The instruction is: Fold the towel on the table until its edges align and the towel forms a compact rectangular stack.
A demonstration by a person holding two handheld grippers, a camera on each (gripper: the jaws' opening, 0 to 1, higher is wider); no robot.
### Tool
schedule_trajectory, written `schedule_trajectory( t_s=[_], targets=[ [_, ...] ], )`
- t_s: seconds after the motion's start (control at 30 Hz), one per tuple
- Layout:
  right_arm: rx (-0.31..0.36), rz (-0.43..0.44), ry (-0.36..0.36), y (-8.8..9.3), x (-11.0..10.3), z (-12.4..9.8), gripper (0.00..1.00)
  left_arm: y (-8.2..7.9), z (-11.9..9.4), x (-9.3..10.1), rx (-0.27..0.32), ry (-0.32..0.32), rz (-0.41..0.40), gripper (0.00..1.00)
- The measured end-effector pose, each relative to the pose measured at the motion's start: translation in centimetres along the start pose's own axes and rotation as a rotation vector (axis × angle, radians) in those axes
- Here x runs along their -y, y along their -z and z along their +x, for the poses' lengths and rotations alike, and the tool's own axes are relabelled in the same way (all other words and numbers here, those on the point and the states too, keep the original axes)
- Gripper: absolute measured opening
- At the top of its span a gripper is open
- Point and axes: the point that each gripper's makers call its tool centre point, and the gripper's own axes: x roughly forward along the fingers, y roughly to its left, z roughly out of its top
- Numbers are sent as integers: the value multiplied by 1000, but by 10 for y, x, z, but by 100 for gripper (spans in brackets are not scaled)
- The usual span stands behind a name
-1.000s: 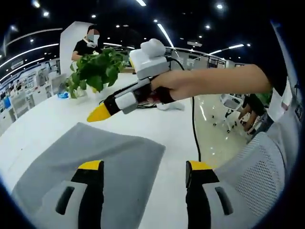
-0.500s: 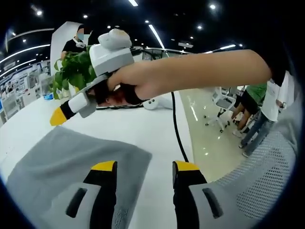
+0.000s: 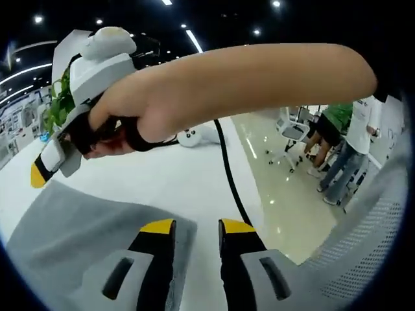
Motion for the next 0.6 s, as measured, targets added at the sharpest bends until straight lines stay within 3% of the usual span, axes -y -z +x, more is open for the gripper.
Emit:
schedule_trajectory(
  t_s=[0.27, 0.6],
  targets=[
    [-16, -24, 8, 3, 1, 13, 56, 16, 11, 7, -51, 53, 3, 25],
    [-4, 5, 7, 5, 1, 20, 54, 19, 25, 3, -38, 0, -27, 24]
  ],
)
